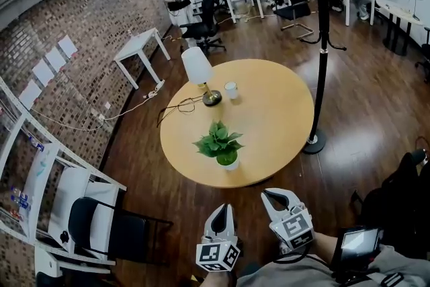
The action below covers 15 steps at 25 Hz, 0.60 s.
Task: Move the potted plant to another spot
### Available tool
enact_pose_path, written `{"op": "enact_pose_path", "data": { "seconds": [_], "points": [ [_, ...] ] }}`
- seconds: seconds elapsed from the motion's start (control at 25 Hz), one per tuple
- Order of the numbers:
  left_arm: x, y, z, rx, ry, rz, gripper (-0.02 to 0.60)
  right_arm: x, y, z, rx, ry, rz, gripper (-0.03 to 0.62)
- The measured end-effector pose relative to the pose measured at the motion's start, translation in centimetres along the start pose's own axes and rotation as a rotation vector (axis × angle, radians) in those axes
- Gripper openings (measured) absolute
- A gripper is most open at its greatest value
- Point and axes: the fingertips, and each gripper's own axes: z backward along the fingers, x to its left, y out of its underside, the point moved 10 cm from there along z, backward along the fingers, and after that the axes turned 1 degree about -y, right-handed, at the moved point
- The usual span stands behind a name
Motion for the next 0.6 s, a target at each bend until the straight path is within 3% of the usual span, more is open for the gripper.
{"op": "enact_pose_path", "data": {
  "seconds": [0.28, 0.6],
  "points": [
    [3.0, 0.6, -4.0, 0.023, -0.012, 0.008, -0.008, -1.6, 1.0, -4.9, 0.031, -0.027, -0.04, 0.006],
    [9.9, 1.2, -8.4, 0.065, 0.067, 0.032, -0.008, -1.4, 2.1, -11.4, 0.104, 0.064, -0.063, 0.006]
  ]
}}
